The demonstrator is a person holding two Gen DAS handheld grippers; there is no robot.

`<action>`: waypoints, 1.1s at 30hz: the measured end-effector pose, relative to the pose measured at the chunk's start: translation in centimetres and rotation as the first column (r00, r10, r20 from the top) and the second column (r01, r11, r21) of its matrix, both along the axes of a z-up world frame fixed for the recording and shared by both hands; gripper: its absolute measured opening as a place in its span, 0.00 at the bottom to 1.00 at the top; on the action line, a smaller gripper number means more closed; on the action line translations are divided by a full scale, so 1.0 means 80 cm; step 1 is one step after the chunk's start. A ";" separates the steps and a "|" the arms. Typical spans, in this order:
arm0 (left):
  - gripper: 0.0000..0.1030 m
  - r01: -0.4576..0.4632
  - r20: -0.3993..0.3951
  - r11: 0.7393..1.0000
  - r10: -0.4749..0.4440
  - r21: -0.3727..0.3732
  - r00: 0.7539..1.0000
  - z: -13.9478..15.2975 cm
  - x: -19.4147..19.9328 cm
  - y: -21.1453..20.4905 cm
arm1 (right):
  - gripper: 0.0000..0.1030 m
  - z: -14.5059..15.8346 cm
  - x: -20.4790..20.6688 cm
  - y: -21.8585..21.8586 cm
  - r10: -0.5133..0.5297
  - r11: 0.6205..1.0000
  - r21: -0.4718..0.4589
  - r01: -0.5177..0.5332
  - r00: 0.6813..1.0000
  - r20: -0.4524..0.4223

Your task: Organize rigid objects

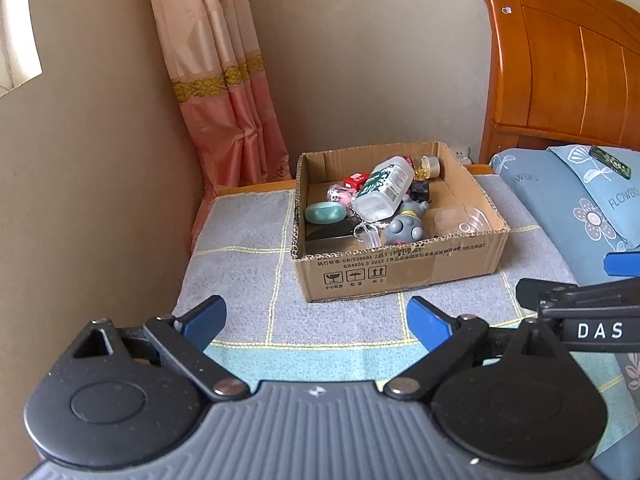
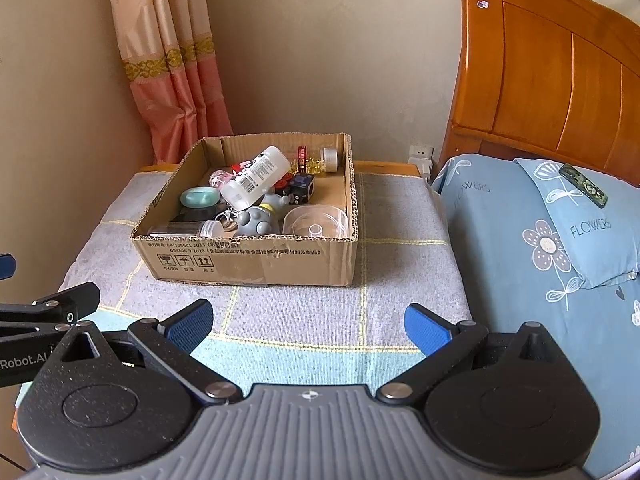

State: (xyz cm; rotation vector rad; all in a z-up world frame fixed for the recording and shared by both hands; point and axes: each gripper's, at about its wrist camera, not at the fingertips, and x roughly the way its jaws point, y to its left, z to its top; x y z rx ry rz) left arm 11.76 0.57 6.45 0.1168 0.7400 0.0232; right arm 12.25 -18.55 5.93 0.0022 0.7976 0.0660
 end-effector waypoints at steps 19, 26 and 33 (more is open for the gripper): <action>0.94 -0.008 0.010 1.000 0.008 0.007 1.000 0.004 -0.002 0.000 | 1.00 0.005 -0.003 -0.004 -0.001 1.000 0.011 0.001 1.000 0.019; 0.94 -0.008 0.012 1.000 0.008 0.003 1.000 0.005 -0.002 0.001 | 1.00 0.006 -0.004 -0.003 -0.001 1.000 0.015 0.000 1.000 0.029; 0.94 -0.006 0.013 1.000 0.006 0.004 1.000 0.006 -0.003 0.001 | 1.00 0.007 -0.003 -0.002 0.000 1.000 0.016 0.000 0.999 0.032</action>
